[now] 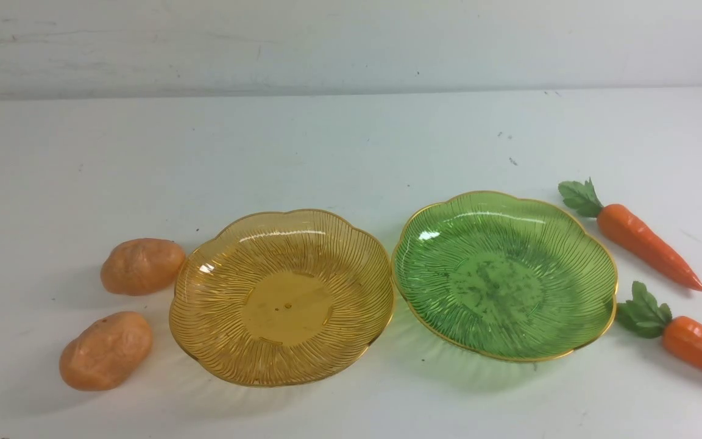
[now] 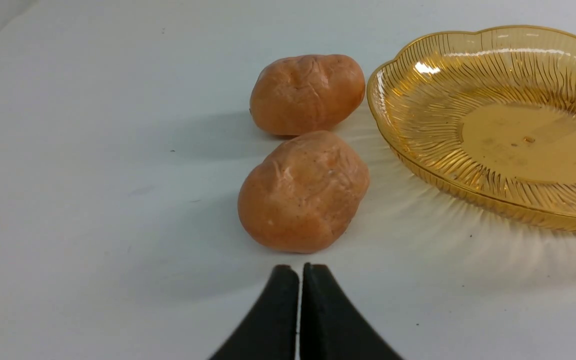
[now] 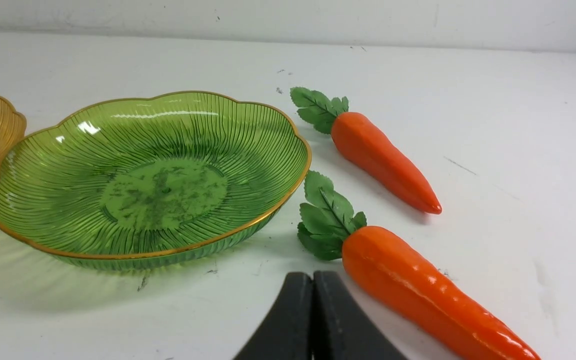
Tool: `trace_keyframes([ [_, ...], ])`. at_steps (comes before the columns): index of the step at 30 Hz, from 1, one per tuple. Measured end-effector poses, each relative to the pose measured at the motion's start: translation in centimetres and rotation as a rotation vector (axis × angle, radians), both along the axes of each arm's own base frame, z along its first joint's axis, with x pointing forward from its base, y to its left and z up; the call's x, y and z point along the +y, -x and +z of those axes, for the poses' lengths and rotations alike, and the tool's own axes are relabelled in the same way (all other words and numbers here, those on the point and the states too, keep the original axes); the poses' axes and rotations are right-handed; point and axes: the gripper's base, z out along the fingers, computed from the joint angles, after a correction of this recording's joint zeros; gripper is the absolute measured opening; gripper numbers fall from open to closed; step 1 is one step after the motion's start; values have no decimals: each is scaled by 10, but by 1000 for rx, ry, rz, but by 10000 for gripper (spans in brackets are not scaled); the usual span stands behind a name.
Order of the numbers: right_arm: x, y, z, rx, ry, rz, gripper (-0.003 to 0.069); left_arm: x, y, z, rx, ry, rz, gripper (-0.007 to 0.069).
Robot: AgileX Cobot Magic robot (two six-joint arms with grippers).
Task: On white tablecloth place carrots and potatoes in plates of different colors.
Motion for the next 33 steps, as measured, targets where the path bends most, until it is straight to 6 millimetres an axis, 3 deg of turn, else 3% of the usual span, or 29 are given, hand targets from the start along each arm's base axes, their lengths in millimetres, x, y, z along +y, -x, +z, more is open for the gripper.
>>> trace_keyframes([
  [9, 0, 0, 0, -4, -8, 1, -15, 0, 0, 0, 0, 0, 0, -3],
  [13, 4, 0, 2, -1, -226, -10, -15, 0, 0, 0, 0, 0, 0, -3],
  [19, 10, 0, 7, 30, -726, -31, -15, 0, 0, 0, 0, 0, 0, -3],
  [28, 11, 0, 15, -3, -976, -36, -15, 0, 0, 0, 0, 0, 0, -3],
  [29, 12, 1, 25, -17, -966, -12, -15, 0, 0, 0, 0, 0, 0, -3],
  [32, 11, 19, 112, -252, -695, 104, -15, 0, 0, 0, 0, 0, 0, -3],
  [33, 12, 19, 133, -237, -599, 116, -14, 0, 0, 0, 0, 0, 0, -3],
])
